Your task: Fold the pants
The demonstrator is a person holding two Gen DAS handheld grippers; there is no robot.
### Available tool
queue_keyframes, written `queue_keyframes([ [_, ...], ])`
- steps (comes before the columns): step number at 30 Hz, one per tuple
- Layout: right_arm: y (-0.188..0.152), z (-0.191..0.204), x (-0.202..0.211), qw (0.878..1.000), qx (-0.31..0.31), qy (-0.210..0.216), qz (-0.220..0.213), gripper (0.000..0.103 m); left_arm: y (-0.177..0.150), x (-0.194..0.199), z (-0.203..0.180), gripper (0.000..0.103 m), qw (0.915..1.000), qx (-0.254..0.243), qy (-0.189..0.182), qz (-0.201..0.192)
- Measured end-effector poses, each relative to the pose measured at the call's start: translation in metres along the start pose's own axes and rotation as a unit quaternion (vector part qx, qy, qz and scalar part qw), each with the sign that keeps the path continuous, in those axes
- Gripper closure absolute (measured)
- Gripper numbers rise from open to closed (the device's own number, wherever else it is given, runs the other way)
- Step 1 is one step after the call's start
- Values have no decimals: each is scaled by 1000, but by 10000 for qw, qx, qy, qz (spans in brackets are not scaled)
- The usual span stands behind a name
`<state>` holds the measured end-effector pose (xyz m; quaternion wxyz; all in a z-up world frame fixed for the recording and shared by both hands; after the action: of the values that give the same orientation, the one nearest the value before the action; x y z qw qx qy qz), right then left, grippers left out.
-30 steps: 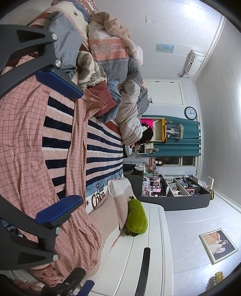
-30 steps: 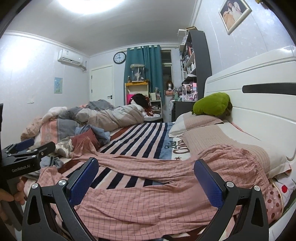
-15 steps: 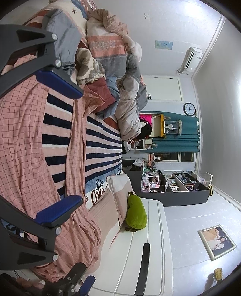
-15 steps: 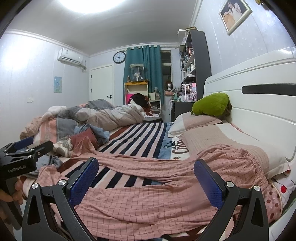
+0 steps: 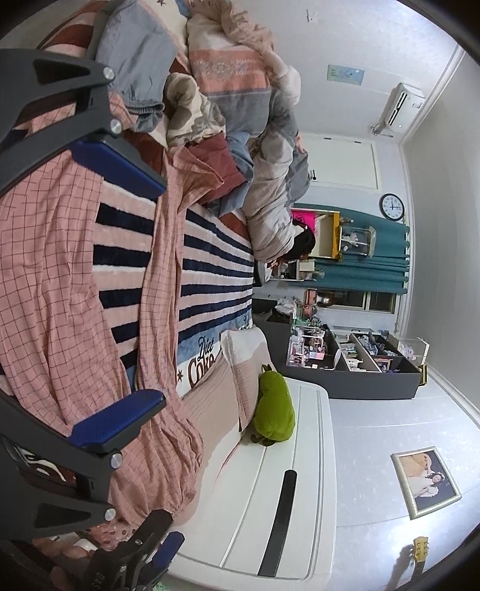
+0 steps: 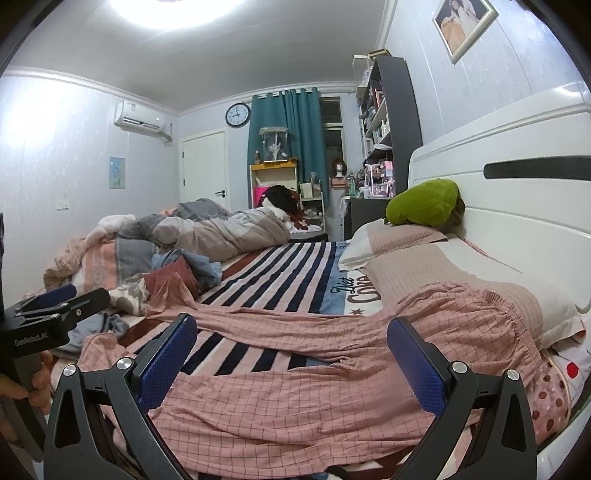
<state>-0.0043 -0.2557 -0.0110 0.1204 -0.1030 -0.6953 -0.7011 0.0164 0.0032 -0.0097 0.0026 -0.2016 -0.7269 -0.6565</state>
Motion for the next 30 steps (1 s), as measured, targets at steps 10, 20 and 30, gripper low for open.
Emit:
queue_keyframes([
  [10, -18, -22, -20, 9991, -256, 30, 337, 15, -14, -25, 4, 1, 9992, 72, 111, 380],
  [20, -89, -95, -66, 9847, -918, -224, 1464, 32, -73, -75, 43, 1, 9895, 604, 409, 1248],
  [30, -153, -158, -94, 9582, -1634, -594, 2270, 38, -117, -96, 76, 1, 9783, 771, 913, 1690],
])
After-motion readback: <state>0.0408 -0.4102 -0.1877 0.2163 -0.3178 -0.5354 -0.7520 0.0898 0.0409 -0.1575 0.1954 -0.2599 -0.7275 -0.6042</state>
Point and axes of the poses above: each gripper's, at about its wrist camera, not at the fingertips, and x roughly against the way its jaws point, z to its left, y to its top, the point moved 2 cm from there along -x, roughly the way its jaws point, and after that the axes turned 9 degrees about -y, right-handed, at the moved point
